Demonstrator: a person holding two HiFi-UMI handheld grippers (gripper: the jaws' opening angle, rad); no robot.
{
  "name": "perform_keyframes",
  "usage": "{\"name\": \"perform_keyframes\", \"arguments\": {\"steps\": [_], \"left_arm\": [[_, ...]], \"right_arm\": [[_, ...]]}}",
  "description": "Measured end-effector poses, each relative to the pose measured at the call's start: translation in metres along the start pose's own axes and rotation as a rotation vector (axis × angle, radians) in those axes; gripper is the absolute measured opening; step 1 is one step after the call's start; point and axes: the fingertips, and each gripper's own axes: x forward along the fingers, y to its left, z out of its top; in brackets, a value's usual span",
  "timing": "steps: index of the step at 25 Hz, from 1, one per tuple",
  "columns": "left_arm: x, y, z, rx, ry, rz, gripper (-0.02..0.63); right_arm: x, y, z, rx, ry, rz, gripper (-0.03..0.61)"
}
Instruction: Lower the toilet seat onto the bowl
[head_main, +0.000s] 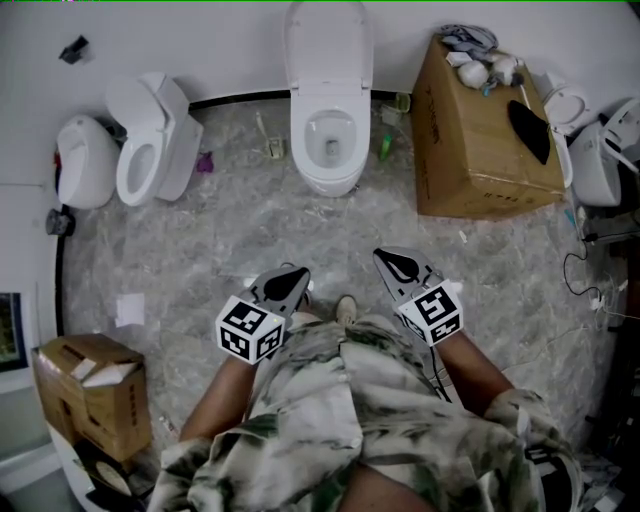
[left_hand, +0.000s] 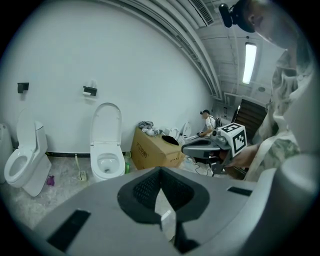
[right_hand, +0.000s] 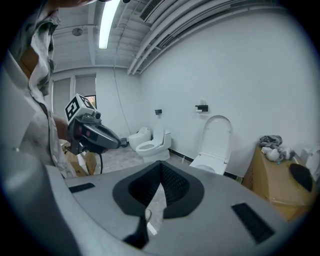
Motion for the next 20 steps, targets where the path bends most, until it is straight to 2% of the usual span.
{"name": "perform_keyframes", "arguments": {"steps": [11, 20], "left_arm": [[0.017, -0.011, 0.007, 0.028, 0.032, -0.027, 0.021], [0.021, 0.008, 0.015, 0.032, 0.046, -0.023, 0.021]], "right_arm": [[-0.008, -0.007, -0.015, 0.034, 0.011, -0.009, 0.021], [0.012, -0.019, -0.003, 0.023, 0.002, 0.0, 0.021]]}}
